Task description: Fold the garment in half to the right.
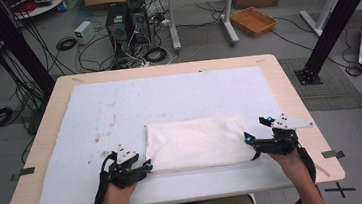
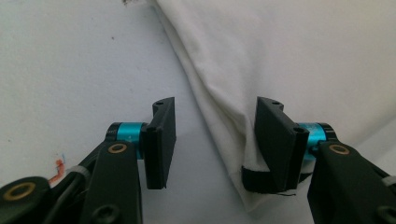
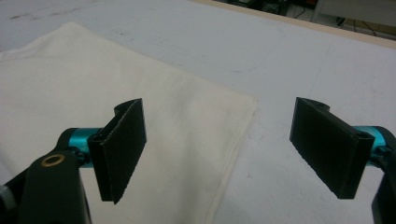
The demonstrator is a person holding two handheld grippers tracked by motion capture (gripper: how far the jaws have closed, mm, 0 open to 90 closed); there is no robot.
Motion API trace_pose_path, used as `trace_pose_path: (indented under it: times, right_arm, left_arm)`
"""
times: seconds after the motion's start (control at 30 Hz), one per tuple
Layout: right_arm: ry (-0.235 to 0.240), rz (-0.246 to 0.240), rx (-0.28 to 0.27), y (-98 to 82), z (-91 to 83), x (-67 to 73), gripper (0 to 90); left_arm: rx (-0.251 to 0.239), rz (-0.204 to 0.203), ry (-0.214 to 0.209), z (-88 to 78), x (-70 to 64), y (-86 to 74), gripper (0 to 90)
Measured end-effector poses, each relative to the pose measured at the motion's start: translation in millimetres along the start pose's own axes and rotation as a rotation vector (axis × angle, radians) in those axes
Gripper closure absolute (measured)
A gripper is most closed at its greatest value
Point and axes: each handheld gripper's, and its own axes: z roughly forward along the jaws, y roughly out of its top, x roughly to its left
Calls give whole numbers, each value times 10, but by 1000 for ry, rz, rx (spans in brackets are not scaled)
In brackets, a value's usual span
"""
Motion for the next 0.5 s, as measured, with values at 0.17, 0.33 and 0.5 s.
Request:
trace_pose_path:
  times: [0.17, 0.33, 0.5]
  right_arm:
    - [25, -31, -5, 100, 43, 114, 185]
    - [111, -86, -8, 317, 164, 394, 184]
    - [213, -119, 26, 595, 506, 644, 184]
  left_arm:
    - [-8, 26, -21, -11, -33, -18, 649]
    - [-9, 56, -29, -11, -111, -23, 839]
    - [-5, -39, -79, -17, -42, -27, 855]
